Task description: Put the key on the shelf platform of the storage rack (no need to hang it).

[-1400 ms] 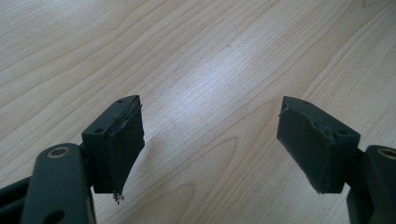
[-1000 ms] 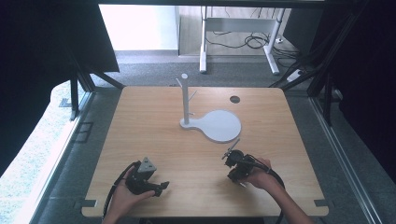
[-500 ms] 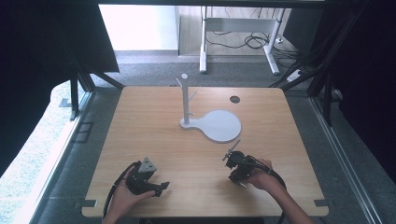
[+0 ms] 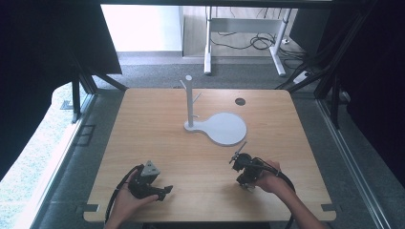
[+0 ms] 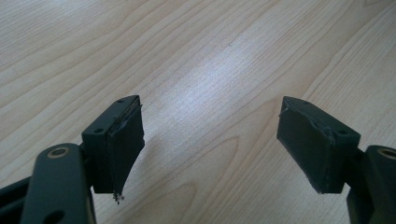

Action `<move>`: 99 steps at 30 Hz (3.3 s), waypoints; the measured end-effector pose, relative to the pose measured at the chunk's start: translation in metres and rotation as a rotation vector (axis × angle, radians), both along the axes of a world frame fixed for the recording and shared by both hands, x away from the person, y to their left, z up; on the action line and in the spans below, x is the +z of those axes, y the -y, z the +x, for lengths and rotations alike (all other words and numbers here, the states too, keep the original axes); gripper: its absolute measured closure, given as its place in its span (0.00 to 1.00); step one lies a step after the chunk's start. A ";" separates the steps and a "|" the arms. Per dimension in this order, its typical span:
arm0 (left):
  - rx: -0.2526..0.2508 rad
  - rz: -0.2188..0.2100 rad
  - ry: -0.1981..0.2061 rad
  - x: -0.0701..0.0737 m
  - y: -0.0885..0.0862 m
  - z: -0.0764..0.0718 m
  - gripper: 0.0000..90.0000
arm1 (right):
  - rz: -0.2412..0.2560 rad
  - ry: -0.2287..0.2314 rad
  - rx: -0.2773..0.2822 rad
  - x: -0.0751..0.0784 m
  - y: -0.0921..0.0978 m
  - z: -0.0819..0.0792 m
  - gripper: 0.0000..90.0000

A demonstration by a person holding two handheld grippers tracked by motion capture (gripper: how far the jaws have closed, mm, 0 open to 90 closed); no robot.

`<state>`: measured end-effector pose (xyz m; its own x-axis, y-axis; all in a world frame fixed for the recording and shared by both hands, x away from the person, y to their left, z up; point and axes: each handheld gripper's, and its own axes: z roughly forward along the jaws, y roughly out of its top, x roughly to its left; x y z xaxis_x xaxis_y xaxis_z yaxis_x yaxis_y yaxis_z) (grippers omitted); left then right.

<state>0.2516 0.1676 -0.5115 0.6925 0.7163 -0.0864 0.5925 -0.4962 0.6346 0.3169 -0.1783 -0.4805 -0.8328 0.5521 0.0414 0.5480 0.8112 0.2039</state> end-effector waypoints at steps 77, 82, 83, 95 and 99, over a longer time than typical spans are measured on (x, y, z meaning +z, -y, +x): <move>0.014 -0.014 0.010 0.001 -0.003 0.001 0.25 | 0.112 0.074 -0.133 0.083 0.034 0.076 1.00; 0.016 -0.018 0.013 0.003 -0.005 0.001 0.26 | 0.115 0.070 -0.141 0.083 0.032 0.081 1.00; 0.019 -0.016 0.012 0.003 -0.005 0.001 0.26 | 0.121 0.070 -0.142 0.082 0.032 0.084 1.00; 0.020 -0.020 0.013 0.003 -0.006 0.001 0.26 | 0.147 0.077 -0.158 0.089 0.029 0.104 1.00; 0.020 -0.022 0.015 0.003 -0.007 0.001 0.26 | 0.139 0.071 -0.160 0.088 0.025 0.110 1.00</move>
<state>0.2524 0.1743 -0.5084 0.6792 0.7282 -0.0919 0.5928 -0.4704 0.6537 0.4270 -0.2037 -0.3924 -0.7386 0.6704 0.0710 0.6478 0.6766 0.3500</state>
